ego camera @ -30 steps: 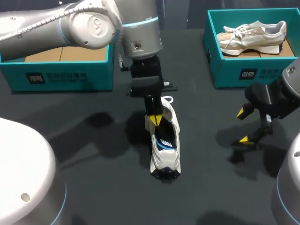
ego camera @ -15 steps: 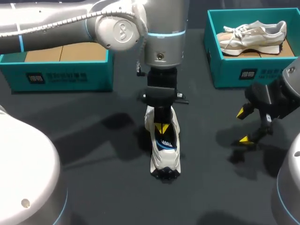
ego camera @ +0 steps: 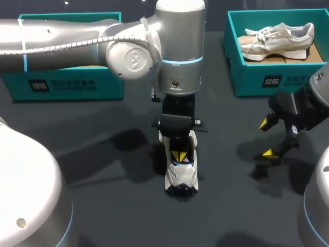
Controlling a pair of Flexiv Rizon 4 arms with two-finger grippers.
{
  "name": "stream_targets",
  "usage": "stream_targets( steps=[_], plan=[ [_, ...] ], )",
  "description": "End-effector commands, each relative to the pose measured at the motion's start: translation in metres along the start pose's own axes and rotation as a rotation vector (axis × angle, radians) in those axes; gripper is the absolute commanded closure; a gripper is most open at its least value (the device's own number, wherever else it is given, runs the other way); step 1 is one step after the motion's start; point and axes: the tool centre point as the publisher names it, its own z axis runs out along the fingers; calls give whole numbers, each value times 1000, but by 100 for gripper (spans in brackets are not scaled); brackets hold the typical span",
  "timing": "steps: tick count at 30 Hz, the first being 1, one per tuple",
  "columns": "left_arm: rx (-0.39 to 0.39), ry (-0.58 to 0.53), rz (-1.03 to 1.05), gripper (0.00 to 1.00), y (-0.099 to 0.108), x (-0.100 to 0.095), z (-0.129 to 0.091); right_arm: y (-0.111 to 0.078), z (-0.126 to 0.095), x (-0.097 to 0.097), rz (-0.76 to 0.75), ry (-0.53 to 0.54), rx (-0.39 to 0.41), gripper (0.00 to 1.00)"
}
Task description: Take the shoe out of the shoebox, open the shoe tongue, remove and reinsert the insole, then place the shoe into the shoebox
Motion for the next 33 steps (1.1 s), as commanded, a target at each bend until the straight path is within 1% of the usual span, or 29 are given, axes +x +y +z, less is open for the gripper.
stream_targets(
  steps=[1, 4, 7, 13, 15, 17, 21, 23, 26, 30, 33],
  plan=[
    [8, -11, -6, 100, 8, 0, 20, 0, 0, 2, 0, -3, 2, 0],
    [1, -2, -17, 100, 11, -1, 29, 0, 0, 2, 0, -3, 2, 0],
    [-14, -7, -38, 100, 13, 0, 31, 0, 0, 2, 0, -3, 2, 0],
    [-68, -86, -64, 100, 2, 4, 3, 0, 0, 2, 0, -3, 2, 0],
    [-66, -95, -63, 100, -3, 4, -2, 0, 0, 2, 0, -3, 2, 0],
    [-59, -96, -53, 100, -7, 2, -1, 0, 0, 2, 0, -3, 2, 0],
    [-35, -67, -42, 100, -8, -6, 14, 0, 0, 2, 0, -3, 2, 0],
    [-15, -58, -48, 100, -6, -8, 24, 0, 0, 2, 0, -3, 2, 0],
    [-12, -47, -63, 100, -1, -9, 39, 0, 0, 2, 0, -3, 2, 0],
    [-36, -28, -86, 100, 9, -7, 58, 0, 0, 2, 0, -3, 2, 0],
    [-52, -20, -91, 100, 16, -5, 66, 0, 0, 2, 0, -3, 2, 0]
  ],
)
